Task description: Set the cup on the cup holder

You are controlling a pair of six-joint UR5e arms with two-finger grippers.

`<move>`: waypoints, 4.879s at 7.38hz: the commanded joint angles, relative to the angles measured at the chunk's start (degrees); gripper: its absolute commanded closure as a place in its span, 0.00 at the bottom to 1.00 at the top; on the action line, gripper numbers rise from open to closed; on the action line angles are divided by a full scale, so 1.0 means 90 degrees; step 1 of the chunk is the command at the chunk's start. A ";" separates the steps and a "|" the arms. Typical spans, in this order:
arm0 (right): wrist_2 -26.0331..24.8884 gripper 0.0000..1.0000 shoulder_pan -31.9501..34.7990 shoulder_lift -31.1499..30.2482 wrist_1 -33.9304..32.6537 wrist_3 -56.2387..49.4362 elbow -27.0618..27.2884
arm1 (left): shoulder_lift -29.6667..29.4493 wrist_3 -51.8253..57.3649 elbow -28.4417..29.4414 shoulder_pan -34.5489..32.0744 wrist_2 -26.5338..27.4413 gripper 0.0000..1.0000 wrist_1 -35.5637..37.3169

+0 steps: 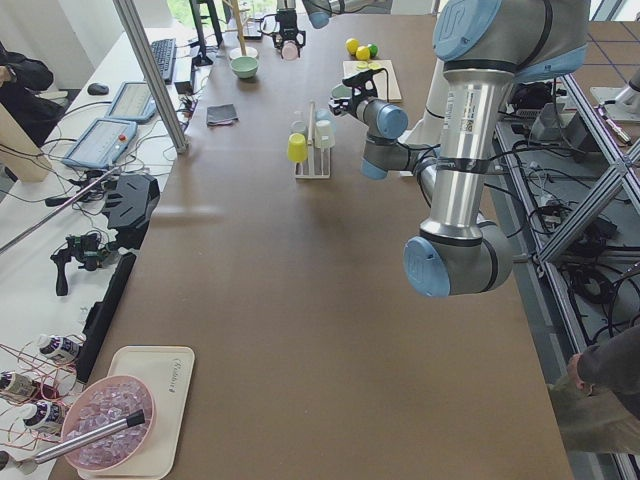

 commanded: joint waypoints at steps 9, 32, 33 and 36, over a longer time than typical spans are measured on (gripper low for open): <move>-0.1003 1.00 -0.0296 0.0261 0.5957 0.5372 -0.0752 | -0.0070 0.2056 0.0872 0.1755 0.3189 1.00 -0.2303; -0.6331 1.00 -0.3580 0.2010 0.8807 0.5770 -0.2589 | -0.1517 0.1774 0.3178 0.0669 0.3101 1.00 -0.2411; -0.6302 1.00 -0.3580 0.2000 0.8807 0.5780 -0.2599 | -0.1517 0.1754 0.3207 0.0669 0.3101 1.00 -0.2420; -0.5077 1.00 -0.3084 0.2038 0.8934 0.5858 -0.2686 | -0.1517 0.1754 0.3256 0.0669 0.3101 1.00 -0.2420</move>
